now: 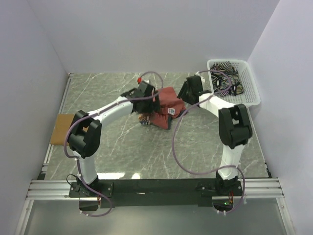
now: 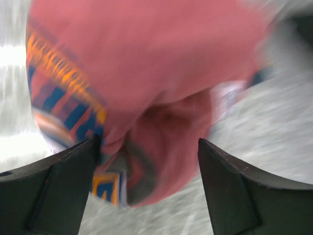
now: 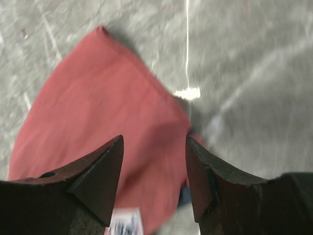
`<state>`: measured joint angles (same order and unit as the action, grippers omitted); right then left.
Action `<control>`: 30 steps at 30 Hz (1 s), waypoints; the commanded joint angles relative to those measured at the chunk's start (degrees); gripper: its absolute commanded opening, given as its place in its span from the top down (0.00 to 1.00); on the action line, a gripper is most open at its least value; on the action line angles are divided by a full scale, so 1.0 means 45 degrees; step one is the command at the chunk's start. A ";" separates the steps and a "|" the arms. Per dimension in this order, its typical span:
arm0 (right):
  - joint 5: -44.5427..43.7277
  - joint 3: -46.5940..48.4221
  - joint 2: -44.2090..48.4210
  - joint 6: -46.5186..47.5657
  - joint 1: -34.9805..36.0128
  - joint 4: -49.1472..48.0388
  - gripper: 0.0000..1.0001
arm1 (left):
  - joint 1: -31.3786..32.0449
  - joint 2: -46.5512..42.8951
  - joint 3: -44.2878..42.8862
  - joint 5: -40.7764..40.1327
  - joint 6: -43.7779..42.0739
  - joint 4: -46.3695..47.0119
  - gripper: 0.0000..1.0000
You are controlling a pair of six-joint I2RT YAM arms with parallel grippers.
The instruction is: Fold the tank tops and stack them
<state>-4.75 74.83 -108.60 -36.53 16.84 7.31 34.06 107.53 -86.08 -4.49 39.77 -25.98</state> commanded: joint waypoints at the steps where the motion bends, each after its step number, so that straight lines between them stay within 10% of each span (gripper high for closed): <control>1: 0.0607 0.1553 -0.1002 0.0870 -0.0344 0.0426 0.39 | 0.0145 -0.0865 0.1917 -0.1697 0.0573 -0.0206 0.11; 9: 0.2226 0.2221 -0.2372 0.0970 -0.0383 0.0174 0.46 | 0.0223 -0.0420 0.2725 -0.1539 0.1006 -0.0145 0.06; 13: 0.2677 0.0894 -0.1631 0.0717 -0.0383 -0.0725 0.76 | -0.0224 0.0518 0.1439 -0.2632 0.0870 -0.0788 0.16; 16: 0.2853 -0.0005 -0.0812 0.0483 -0.0247 -0.0882 1.00 | -0.0634 0.1182 0.0133 -0.3588 0.0481 -0.1120 0.43; 20: 0.2815 -0.2206 0.1159 0.0034 0.0513 -0.1195 1.00 | -0.1201 0.2701 -0.2348 -0.5831 -0.0613 -0.1550 0.99; 27: 0.2347 -0.5591 0.6137 -0.1040 0.4262 -0.1605 1.00 | -0.1554 0.5262 -0.7191 -0.3701 -0.4225 0.0734 0.96; 29: 0.1763 -0.5652 0.6494 -0.1276 0.4675 -0.1334 0.98 | -0.1554 0.6023 -0.9126 -0.2193 -0.4754 0.0461 0.73; 30: 0.1354 -0.5613 0.6554 -0.1257 0.4656 -0.0906 0.81 | -0.1515 0.6124 -0.9557 -0.1393 -0.4891 0.0344 0.62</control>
<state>3.90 51.59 -81.34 -40.36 37.56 -2.02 27.70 133.45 -120.36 -17.98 23.88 -29.98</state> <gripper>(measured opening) 0.142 0.308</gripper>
